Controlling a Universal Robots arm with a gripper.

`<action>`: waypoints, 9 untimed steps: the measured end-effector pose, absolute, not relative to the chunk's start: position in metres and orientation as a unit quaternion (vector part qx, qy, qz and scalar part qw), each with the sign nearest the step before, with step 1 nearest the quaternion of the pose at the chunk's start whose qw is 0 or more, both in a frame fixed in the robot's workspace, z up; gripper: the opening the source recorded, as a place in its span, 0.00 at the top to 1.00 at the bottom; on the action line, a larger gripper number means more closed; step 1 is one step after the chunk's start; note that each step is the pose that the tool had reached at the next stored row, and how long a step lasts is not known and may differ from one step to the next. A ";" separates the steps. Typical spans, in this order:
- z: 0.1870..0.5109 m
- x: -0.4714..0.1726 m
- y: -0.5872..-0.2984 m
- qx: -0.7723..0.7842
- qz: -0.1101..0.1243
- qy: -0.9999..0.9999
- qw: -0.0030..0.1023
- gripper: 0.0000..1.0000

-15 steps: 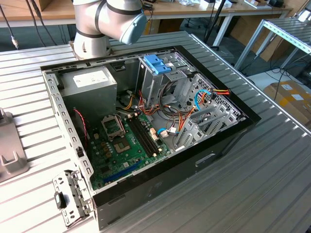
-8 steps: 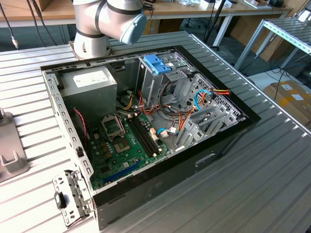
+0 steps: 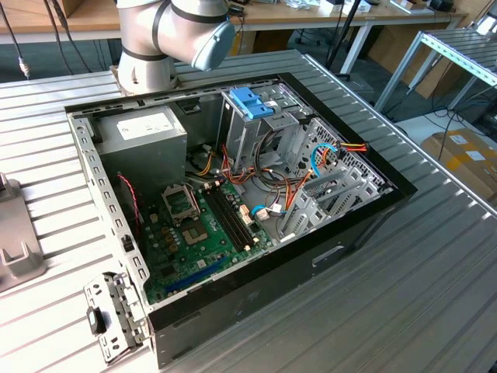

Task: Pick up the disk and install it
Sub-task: 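Pick up the disk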

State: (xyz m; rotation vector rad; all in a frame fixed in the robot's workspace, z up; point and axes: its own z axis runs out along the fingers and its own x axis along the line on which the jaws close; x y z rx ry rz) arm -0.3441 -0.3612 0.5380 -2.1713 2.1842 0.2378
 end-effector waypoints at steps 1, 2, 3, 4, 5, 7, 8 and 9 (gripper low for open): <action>0.538 -0.343 -0.361 -0.703 0.077 0.707 0.026 0.63; 0.538 -0.342 -0.361 -0.703 0.077 0.707 0.026 0.63; 0.538 -0.342 -0.361 -0.703 0.077 0.707 0.026 0.63; 0.538 -0.341 -0.361 -0.703 0.077 0.707 0.026 0.63; 0.538 -0.341 -0.361 -0.703 0.077 0.707 0.026 0.63; 0.538 -0.340 -0.361 -0.703 0.077 0.707 0.026 0.63; 0.538 -0.339 -0.361 -0.703 0.077 0.707 0.026 0.63; 0.538 -0.339 -0.361 -0.703 0.077 0.707 0.026 0.63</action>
